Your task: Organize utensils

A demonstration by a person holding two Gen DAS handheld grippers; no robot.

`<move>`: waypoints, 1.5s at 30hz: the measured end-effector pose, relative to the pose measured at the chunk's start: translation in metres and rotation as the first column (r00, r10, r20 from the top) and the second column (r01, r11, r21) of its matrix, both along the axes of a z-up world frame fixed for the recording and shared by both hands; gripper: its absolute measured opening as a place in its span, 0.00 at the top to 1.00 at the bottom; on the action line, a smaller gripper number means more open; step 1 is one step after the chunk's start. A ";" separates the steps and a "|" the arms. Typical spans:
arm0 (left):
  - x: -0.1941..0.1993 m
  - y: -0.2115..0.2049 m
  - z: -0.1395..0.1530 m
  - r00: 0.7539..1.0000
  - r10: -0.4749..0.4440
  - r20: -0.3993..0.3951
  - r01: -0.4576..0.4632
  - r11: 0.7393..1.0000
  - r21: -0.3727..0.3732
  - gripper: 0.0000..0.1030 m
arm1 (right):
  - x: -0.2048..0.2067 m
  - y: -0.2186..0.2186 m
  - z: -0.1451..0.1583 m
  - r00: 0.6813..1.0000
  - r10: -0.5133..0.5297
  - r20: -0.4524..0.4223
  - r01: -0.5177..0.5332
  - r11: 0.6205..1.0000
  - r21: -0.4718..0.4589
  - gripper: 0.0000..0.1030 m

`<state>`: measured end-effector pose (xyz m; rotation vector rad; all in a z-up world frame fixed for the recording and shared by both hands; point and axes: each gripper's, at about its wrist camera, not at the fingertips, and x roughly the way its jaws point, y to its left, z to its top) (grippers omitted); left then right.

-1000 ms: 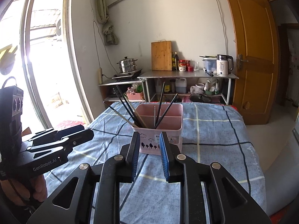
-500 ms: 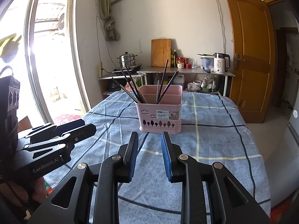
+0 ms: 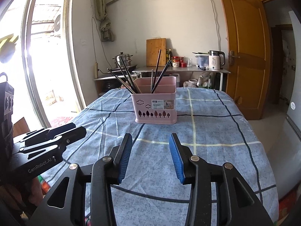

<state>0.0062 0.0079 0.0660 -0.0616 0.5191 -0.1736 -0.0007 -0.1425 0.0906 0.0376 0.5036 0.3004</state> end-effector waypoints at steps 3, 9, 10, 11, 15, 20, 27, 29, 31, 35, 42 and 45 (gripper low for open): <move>0.001 0.000 -0.002 1.000 0.005 -0.004 -0.005 1.000 -0.001 0.68 | -0.001 -0.001 -0.001 1.000 -0.007 0.002 0.007 1.000 -0.008 0.59; -0.001 0.000 0.000 1.000 0.002 0.004 -0.002 1.000 0.001 0.68 | -0.004 -0.002 0.002 1.000 -0.021 0.012 0.021 1.000 -0.010 0.59; -0.001 0.000 0.000 1.000 0.003 0.005 -0.003 1.000 0.001 0.68 | -0.005 -0.003 0.002 1.000 -0.022 0.014 0.022 1.000 -0.011 0.59; -0.001 0.000 0.000 1.000 0.002 0.006 -0.002 1.000 0.002 0.68 | -0.006 -0.003 0.003 1.000 -0.023 0.015 0.023 1.000 -0.010 0.59; -0.002 -0.001 0.000 1.000 -0.003 0.008 0.003 1.000 0.005 0.68 | -0.006 -0.004 0.004 0.999 -0.029 0.017 0.030 1.000 -0.011 0.59; -0.002 -0.002 0.000 1.000 -0.007 0.013 0.007 1.000 0.006 0.68 | -0.006 -0.005 0.005 0.999 -0.034 0.021 0.034 0.999 -0.008 0.59; -0.002 -0.003 -0.001 1.000 -0.011 0.016 0.011 1.000 0.015 0.68 | -0.008 -0.005 0.005 0.999 -0.031 0.023 0.032 0.999 -0.006 0.59; -0.002 -0.004 -0.001 1.000 -0.015 0.014 0.015 1.000 0.017 0.68 | -0.008 -0.005 0.005 0.999 -0.030 0.023 0.030 1.000 -0.006 0.59; -0.002 -0.004 -0.002 1.000 -0.016 0.014 0.016 1.000 0.020 0.68 | -0.008 -0.005 0.005 0.999 -0.030 0.022 0.030 1.000 -0.006 0.59; -0.003 -0.004 -0.002 1.000 -0.017 0.013 0.017 1.000 0.020 0.68 | -0.008 -0.005 0.005 0.999 -0.030 0.019 0.030 1.000 -0.006 0.59; -0.005 -0.005 -0.005 1.000 -0.019 0.012 0.019 0.999 0.027 0.68 | -0.009 -0.006 0.004 1.000 -0.027 0.013 0.028 1.000 -0.008 0.59; -0.006 -0.004 -0.005 1.000 -0.021 0.013 0.021 0.999 0.026 0.68 | -0.009 -0.006 0.004 1.000 -0.027 0.016 0.027 1.000 -0.006 0.59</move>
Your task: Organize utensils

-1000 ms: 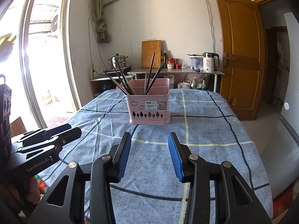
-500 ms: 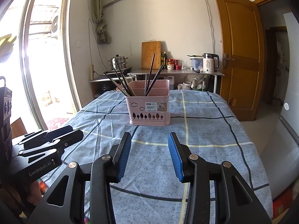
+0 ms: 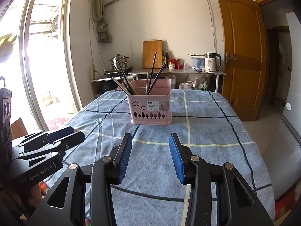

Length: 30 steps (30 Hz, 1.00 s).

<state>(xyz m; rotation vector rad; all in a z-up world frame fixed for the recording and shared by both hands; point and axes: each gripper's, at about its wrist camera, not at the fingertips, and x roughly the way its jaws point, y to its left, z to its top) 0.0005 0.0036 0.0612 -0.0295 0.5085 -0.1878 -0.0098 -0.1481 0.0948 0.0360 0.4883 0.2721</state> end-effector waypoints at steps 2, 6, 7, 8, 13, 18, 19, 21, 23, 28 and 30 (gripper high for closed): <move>0.000 0.000 0.000 1.000 -0.001 0.000 0.001 1.000 0.000 0.68 | 0.000 0.000 0.000 1.000 0.001 0.001 -0.001 1.000 -0.001 0.59; -0.001 0.000 0.001 1.000 -0.003 0.001 0.003 1.000 0.001 0.68 | 0.000 0.000 0.000 1.000 0.001 0.000 -0.001 1.000 -0.001 0.59; -0.002 0.000 0.001 1.000 -0.004 0.001 0.004 1.000 0.000 0.68 | 0.000 0.000 -0.001 1.000 0.001 0.000 -0.001 1.000 -0.002 0.59; -0.002 0.000 0.001 1.000 -0.005 0.001 0.005 1.000 0.000 0.68 | 0.000 0.000 -0.001 1.000 0.001 0.001 -0.001 1.000 -0.001 0.59; -0.003 0.000 0.002 1.000 -0.003 0.001 0.003 1.000 0.004 0.68 | 0.000 0.002 -0.002 1.000 0.003 -0.003 -0.003 1.000 -0.002 0.59; -0.005 0.000 0.002 1.000 -0.007 0.003 0.007 1.000 0.007 0.68 | 0.000 0.002 -0.002 1.000 0.004 -0.004 -0.004 1.000 -0.002 0.59; -0.005 0.000 0.002 1.000 -0.008 0.003 0.008 1.000 0.007 0.68 | 0.000 0.002 -0.002 1.000 0.004 -0.004 -0.004 1.000 -0.003 0.59; -0.005 0.000 0.002 1.000 -0.009 0.002 0.009 1.000 0.009 0.68 | 0.000 0.002 -0.002 1.000 0.004 -0.005 -0.004 1.000 -0.002 0.59; -0.006 0.000 0.002 1.000 -0.010 0.002 0.010 1.000 0.008 0.68 | 0.000 0.002 -0.002 1.000 0.004 -0.005 -0.004 1.000 -0.003 0.59; -0.006 0.000 0.001 1.000 -0.007 0.000 0.007 1.000 0.009 0.68 | -0.002 0.003 -0.002 1.000 0.004 -0.004 -0.004 1.000 -0.005 0.59; -0.006 0.000 0.001 1.000 -0.004 -0.001 0.004 1.000 0.012 0.68 | -0.002 0.003 -0.002 1.000 0.005 -0.005 -0.005 1.000 -0.005 0.59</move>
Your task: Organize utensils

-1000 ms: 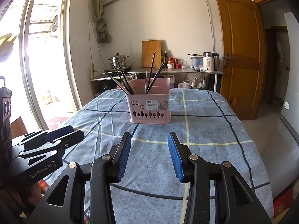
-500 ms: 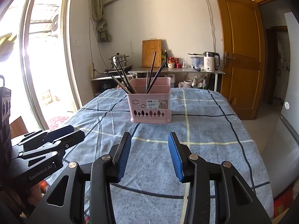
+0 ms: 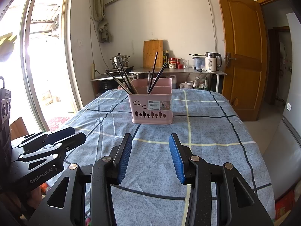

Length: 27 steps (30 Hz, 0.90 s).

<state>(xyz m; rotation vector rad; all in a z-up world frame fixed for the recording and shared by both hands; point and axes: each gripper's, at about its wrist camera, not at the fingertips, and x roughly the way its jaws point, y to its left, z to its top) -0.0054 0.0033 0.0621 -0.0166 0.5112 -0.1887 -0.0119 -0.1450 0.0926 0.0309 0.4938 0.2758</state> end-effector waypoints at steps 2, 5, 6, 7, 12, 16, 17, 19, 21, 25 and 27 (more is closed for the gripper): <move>-0.001 0.000 0.000 1.000 -0.002 0.000 0.002 1.000 0.000 0.68 | -0.001 0.000 0.000 1.000 0.001 -0.001 -0.001 1.000 -0.001 0.59; -0.001 -0.001 0.000 1.000 -0.005 0.002 0.005 1.000 0.005 0.68 | -0.001 0.001 0.000 1.000 0.001 -0.002 -0.001 1.000 -0.002 0.59; -0.002 -0.002 -0.001 1.000 -0.003 0.003 0.003 1.000 0.009 0.68 | -0.001 0.001 0.001 1.000 0.001 -0.002 -0.001 1.000 -0.002 0.59; -0.002 -0.003 -0.001 1.000 0.001 0.002 -0.001 1.000 0.014 0.68 | -0.001 0.001 0.001 1.000 0.001 -0.002 -0.001 1.000 -0.002 0.59; -0.002 -0.004 -0.001 1.000 0.005 0.004 -0.005 1.000 0.024 0.68 | -0.001 0.001 0.001 1.000 0.001 -0.002 -0.001 1.000 -0.002 0.59; -0.002 -0.004 -0.002 1.000 0.008 0.008 -0.008 0.999 0.034 0.68 | -0.001 0.001 0.001 1.000 0.001 -0.002 -0.001 1.000 -0.003 0.59; -0.003 -0.005 -0.002 1.000 0.006 0.008 -0.006 0.999 0.034 0.68 | -0.001 0.001 0.001 1.000 0.003 -0.002 -0.003 1.000 -0.004 0.59; -0.003 -0.005 -0.001 1.000 0.005 0.012 -0.005 0.999 0.036 0.68 | -0.002 0.001 0.001 1.000 0.004 -0.001 -0.004 1.000 -0.005 0.59; -0.003 -0.005 -0.001 1.000 0.000 0.013 0.000 0.999 0.033 0.68 | -0.001 0.002 0.001 1.000 0.006 -0.002 -0.006 1.000 -0.006 0.59; -0.004 -0.004 -0.001 1.000 0.002 0.020 -0.002 0.999 0.032 0.68 | -0.001 0.002 0.001 1.000 0.006 -0.002 -0.006 1.000 -0.007 0.59; -0.004 -0.004 -0.001 1.000 0.002 0.020 -0.003 1.000 0.030 0.68 | -0.001 0.002 0.001 1.000 0.006 -0.001 -0.006 1.000 -0.007 0.59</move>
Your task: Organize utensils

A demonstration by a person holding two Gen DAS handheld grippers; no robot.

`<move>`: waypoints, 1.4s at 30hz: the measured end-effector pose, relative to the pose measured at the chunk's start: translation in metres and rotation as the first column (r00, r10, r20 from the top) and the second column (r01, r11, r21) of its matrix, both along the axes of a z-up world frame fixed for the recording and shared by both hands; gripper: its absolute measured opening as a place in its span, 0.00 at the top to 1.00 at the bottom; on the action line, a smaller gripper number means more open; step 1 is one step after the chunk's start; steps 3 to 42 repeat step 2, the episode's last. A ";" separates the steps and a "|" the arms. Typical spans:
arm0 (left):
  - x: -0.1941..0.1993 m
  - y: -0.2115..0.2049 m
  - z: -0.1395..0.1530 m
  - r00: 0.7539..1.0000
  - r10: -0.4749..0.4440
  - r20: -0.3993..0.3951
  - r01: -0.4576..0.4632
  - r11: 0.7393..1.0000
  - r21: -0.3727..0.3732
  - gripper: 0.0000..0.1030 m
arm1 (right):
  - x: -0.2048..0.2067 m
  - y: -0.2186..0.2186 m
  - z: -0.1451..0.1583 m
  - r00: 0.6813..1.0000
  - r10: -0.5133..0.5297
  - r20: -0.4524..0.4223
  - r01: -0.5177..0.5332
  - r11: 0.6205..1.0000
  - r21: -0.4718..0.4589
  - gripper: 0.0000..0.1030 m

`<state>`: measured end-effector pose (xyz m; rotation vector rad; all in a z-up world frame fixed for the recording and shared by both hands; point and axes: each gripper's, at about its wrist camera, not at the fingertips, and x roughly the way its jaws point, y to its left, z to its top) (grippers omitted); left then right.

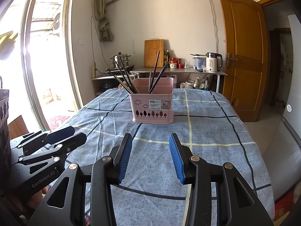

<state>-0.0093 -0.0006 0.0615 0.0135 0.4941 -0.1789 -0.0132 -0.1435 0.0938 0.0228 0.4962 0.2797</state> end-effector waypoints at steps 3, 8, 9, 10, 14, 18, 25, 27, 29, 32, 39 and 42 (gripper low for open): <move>0.000 0.000 0.000 1.000 0.000 0.000 0.000 1.000 0.000 0.68 | 0.000 0.000 0.000 1.000 0.000 -0.001 0.000 1.000 0.000 0.59; 0.000 0.000 0.000 1.000 0.000 0.000 0.000 1.000 0.000 0.68 | 0.000 0.000 0.000 1.000 0.000 -0.001 0.000 1.000 0.000 0.59; 0.000 0.000 0.000 1.000 0.000 0.000 0.000 1.000 0.000 0.68 | 0.000 0.000 0.000 1.000 0.000 -0.001 0.000 1.000 0.000 0.59; 0.000 0.000 0.000 1.000 0.000 0.000 0.000 1.000 0.000 0.68 | 0.000 0.000 0.000 1.000 0.000 -0.001 0.000 1.000 0.000 0.59; 0.000 0.000 0.000 1.000 0.000 0.000 0.000 1.000 0.000 0.68 | 0.000 0.000 0.000 1.000 0.000 -0.001 0.000 1.000 0.000 0.59; 0.000 0.000 0.000 1.000 0.000 0.000 0.000 1.000 0.000 0.68 | 0.000 0.000 0.000 1.000 0.000 -0.001 0.000 1.000 0.000 0.59; 0.000 0.000 0.000 1.000 0.000 0.000 0.000 1.000 0.000 0.68 | 0.000 0.000 0.000 1.000 0.000 -0.001 0.000 1.000 0.000 0.59; 0.000 0.000 0.000 1.000 0.000 0.000 0.000 1.000 0.000 0.68 | 0.000 0.000 0.000 1.000 0.000 -0.001 0.000 1.000 0.000 0.59; 0.000 0.000 0.000 1.000 0.000 0.000 0.000 1.000 0.000 0.68 | 0.000 0.000 0.000 1.000 0.000 -0.001 0.000 1.000 0.000 0.59; 0.000 0.000 0.000 1.000 0.000 0.000 0.000 1.000 0.000 0.68 | 0.000 0.000 0.000 1.000 0.000 -0.001 0.000 1.000 0.000 0.59; 0.000 0.000 0.000 1.000 0.000 0.000 0.000 1.000 0.000 0.68 | 0.000 0.000 0.000 1.000 0.000 -0.001 0.000 1.000 0.000 0.59; 0.000 0.000 0.000 1.000 0.000 0.000 0.000 1.000 0.000 0.68 | 0.000 0.000 0.000 1.000 0.000 -0.001 0.000 1.000 0.000 0.59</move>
